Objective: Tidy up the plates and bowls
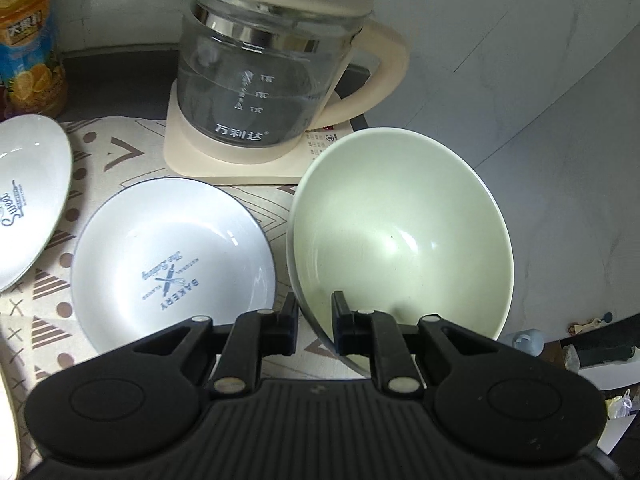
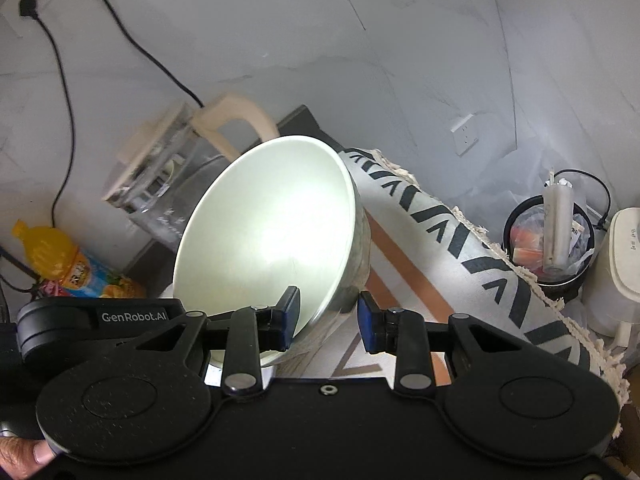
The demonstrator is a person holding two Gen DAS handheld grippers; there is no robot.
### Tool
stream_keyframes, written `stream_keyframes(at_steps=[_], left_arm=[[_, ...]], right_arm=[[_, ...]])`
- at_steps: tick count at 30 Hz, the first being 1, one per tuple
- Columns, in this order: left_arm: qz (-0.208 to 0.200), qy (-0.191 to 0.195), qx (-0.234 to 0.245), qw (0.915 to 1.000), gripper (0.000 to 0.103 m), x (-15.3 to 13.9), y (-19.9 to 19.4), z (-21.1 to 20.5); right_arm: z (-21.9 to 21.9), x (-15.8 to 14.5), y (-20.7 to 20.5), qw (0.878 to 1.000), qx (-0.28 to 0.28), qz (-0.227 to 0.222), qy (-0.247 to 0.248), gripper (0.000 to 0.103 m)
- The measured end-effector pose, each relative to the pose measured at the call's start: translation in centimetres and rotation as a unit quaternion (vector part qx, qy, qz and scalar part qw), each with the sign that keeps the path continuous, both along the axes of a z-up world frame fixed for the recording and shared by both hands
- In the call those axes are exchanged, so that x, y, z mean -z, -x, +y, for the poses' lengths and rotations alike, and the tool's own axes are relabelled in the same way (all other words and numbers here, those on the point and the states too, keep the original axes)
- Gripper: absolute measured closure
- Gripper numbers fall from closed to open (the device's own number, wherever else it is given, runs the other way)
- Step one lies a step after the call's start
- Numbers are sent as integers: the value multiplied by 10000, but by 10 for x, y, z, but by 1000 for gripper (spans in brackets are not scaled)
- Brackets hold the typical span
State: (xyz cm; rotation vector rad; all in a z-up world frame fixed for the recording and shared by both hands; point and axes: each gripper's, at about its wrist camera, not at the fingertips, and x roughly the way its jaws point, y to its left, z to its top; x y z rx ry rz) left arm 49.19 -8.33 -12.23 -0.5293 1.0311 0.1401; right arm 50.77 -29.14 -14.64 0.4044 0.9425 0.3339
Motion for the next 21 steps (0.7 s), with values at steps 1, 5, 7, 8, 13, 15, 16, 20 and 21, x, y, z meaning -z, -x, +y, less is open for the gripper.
stream_keyframes(at_steps=[1, 5, 7, 8, 13, 15, 16, 20, 21], left_arm=[[-23, 13, 6, 10000, 88, -2, 3, 1], [-105, 67, 80, 9999, 88, -11, 19, 5], [-137, 60, 136, 9998, 88, -14, 27, 7], [-156, 68, 155, 9997, 88, -16, 32, 8], [-208, 108, 225, 9995, 88, -24, 54, 18], [-220, 122, 253, 9994, 88, -27, 64, 23], [-225, 126, 264, 9993, 88, -28, 68, 25], [-253, 161, 324, 9990, 88, -32, 86, 34], [-261, 169, 325, 9990, 88, -33, 92, 36]], right_arm=[[1, -3, 3, 10000, -11, -22, 6, 72], [4, -12, 17, 9999, -20, -141, 83, 72], [6, -16, 24, 9997, 1, -180, 136, 72], [7, -18, 28, 9997, 13, -182, 153, 72], [16, -30, 54, 9993, 53, -270, 266, 72], [19, -32, 63, 9993, 72, -274, 259, 72], [21, -33, 68, 9992, 80, -281, 263, 72], [29, -38, 90, 9990, 137, -314, 282, 72], [31, -40, 96, 9989, 153, -330, 291, 72]])
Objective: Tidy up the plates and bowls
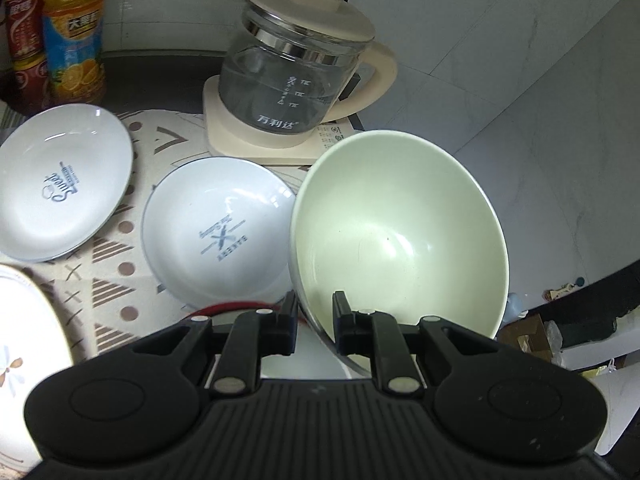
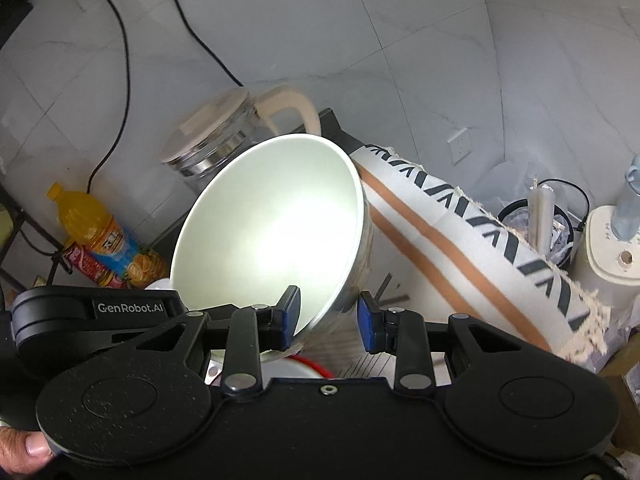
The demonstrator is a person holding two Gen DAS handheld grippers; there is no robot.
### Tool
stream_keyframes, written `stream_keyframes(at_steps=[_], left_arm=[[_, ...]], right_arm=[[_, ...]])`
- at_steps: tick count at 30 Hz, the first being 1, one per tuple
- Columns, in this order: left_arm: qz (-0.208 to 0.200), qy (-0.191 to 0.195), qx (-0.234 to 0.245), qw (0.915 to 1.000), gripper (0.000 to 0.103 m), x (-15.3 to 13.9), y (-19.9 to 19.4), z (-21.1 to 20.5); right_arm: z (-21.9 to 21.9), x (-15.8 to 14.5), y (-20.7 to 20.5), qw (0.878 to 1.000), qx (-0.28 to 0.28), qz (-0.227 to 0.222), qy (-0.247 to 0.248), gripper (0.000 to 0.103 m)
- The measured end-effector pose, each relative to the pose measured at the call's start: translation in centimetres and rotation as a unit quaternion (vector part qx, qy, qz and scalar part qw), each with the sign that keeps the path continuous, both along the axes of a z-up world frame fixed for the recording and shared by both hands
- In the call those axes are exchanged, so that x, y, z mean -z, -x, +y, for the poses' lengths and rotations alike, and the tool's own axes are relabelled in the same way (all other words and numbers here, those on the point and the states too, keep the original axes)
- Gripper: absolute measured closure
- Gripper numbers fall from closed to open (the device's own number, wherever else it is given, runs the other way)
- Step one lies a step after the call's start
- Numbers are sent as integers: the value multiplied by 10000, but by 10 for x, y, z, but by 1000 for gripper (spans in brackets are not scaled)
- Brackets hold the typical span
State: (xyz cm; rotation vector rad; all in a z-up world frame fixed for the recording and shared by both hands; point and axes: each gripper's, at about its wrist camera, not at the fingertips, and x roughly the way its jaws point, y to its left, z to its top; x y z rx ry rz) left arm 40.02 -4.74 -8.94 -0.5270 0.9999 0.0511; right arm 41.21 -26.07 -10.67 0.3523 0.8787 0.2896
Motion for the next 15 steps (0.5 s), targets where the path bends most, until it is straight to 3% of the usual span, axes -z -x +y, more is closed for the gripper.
stream_keyframes(at_steps=[15], left_arm=[[-7, 1, 114, 9999, 87, 1, 65, 21]], right_arm=[[20, -5, 70, 9999, 98, 10, -77, 72]])
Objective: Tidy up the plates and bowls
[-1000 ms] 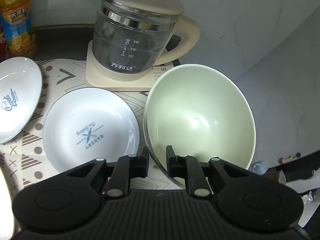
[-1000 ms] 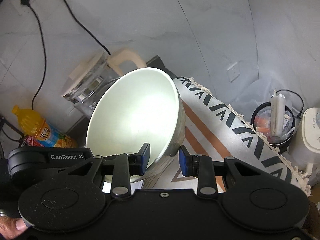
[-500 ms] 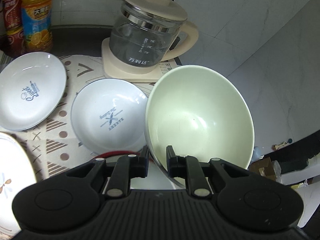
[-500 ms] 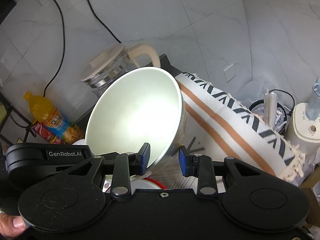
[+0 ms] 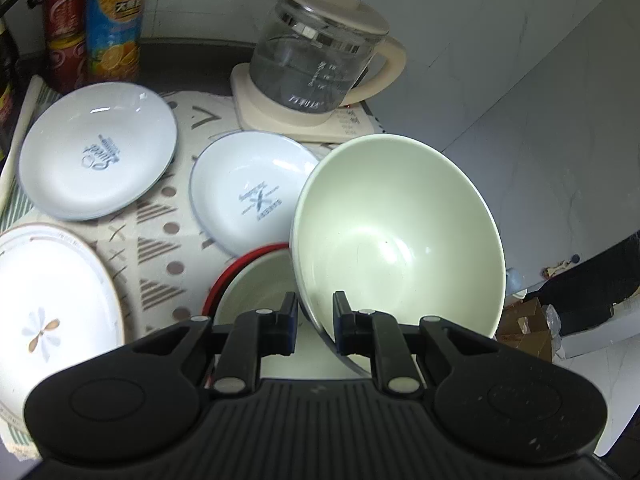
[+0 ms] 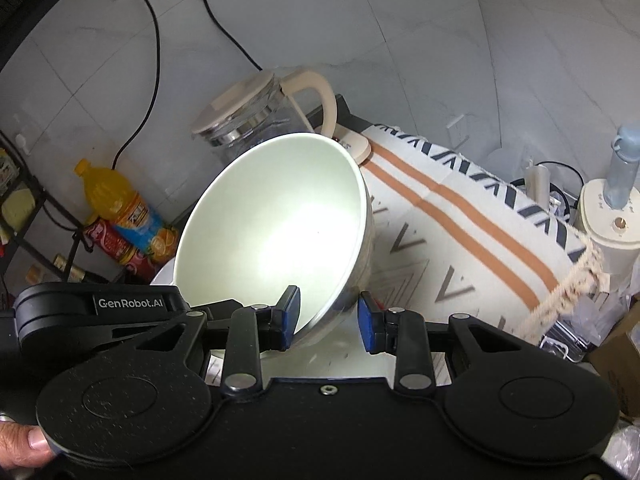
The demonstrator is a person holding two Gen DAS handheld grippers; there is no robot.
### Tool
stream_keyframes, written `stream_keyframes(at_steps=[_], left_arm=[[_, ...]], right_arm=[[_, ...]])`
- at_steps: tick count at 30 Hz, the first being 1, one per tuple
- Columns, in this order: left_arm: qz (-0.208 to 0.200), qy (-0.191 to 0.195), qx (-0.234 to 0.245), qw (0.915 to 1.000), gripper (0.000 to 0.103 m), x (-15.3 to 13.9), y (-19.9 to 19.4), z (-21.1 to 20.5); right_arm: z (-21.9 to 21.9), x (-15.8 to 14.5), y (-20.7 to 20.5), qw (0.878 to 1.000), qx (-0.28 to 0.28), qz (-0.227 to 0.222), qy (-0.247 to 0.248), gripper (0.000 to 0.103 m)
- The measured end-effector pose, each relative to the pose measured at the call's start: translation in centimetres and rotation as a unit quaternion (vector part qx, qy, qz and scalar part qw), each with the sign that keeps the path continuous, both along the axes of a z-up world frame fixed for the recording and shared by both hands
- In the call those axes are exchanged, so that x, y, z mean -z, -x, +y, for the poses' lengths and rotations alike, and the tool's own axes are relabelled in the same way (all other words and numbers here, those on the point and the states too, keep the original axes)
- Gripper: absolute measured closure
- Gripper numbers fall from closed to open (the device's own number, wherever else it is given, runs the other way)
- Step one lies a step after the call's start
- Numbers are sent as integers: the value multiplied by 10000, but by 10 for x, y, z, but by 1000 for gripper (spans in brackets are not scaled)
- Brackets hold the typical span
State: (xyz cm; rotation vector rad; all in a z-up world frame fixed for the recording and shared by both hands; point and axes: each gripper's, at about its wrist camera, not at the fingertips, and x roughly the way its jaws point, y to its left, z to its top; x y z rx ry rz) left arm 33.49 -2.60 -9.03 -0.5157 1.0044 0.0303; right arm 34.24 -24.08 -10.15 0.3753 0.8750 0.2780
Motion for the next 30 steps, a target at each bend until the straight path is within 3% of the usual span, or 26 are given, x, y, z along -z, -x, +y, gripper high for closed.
stream_keyframes(at_steps=[14, 30], left_arm=[[178, 112, -39, 9998, 85, 24, 43, 18], [251, 103, 2, 9996, 82, 38, 36, 19]], right_arm=[[20, 17, 48, 9996, -207, 107, 149, 69], [25, 36, 49, 9984, -158, 344, 426, 62]])
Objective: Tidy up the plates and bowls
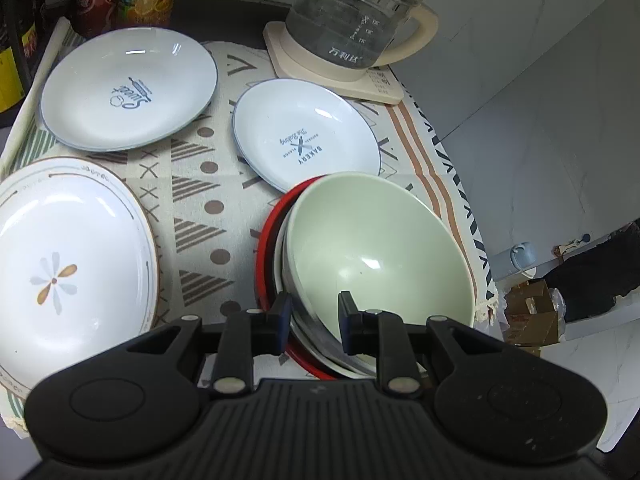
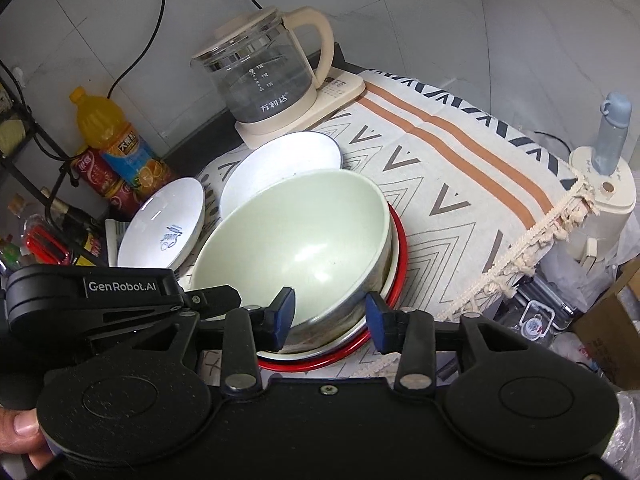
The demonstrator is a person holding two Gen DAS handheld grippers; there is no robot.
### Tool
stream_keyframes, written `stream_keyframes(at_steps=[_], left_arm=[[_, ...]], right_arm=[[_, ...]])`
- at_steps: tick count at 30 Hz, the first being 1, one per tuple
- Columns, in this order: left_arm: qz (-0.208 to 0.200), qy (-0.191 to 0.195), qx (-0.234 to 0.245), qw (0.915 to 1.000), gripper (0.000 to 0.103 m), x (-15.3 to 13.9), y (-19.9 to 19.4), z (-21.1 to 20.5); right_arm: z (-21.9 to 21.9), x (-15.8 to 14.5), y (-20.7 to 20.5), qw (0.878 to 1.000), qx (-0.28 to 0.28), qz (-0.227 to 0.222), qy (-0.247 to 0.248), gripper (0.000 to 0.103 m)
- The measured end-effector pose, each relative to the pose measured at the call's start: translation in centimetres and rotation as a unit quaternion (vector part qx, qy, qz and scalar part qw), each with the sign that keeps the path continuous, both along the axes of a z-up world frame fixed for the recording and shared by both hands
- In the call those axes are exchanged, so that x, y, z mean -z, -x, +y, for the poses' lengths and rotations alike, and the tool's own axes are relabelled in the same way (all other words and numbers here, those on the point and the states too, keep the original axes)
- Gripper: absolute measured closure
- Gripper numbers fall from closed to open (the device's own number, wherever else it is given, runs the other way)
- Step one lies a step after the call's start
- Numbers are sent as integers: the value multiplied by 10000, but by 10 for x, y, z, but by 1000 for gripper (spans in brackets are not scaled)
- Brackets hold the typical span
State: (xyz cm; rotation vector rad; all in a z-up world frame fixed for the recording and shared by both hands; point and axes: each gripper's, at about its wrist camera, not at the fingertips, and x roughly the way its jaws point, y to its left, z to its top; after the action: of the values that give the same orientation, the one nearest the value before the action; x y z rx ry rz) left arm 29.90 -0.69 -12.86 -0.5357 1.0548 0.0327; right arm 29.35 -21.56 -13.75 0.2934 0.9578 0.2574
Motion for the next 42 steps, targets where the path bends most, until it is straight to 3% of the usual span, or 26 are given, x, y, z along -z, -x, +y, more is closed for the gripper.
stream_keyframes(at_steps=[8, 15, 17, 22, 25, 30, 42], left_arm=[[78, -49, -74, 9999, 78, 2, 4, 8], [130, -194, -118, 9997, 61, 2, 10, 12], [140, -226, -127, 9996, 55, 0, 14, 13], [66, -402, -139, 9991, 26, -10, 26, 15], [-45, -515, -113, 9986, 17, -17, 35, 17], [-81, -635, -262, 9976, 15, -21, 50, 30], [-41, -713, -895, 9934, 9, -24, 88, 81]], right_arm=[[0, -8, -1, 9999, 17, -64, 136, 59], [-1, -1, 3, 9992, 77, 38, 391, 53], [-2, 1, 7, 9993, 105, 75, 364, 51], [2, -4, 14, 9992, 54, 117, 390, 45], [6, -10, 19, 9994, -3, 66, 353, 35], [17, -19, 26, 9995, -146, -56, 286, 18], [56, -23, 32, 9966, -729, -134, 365, 6]])
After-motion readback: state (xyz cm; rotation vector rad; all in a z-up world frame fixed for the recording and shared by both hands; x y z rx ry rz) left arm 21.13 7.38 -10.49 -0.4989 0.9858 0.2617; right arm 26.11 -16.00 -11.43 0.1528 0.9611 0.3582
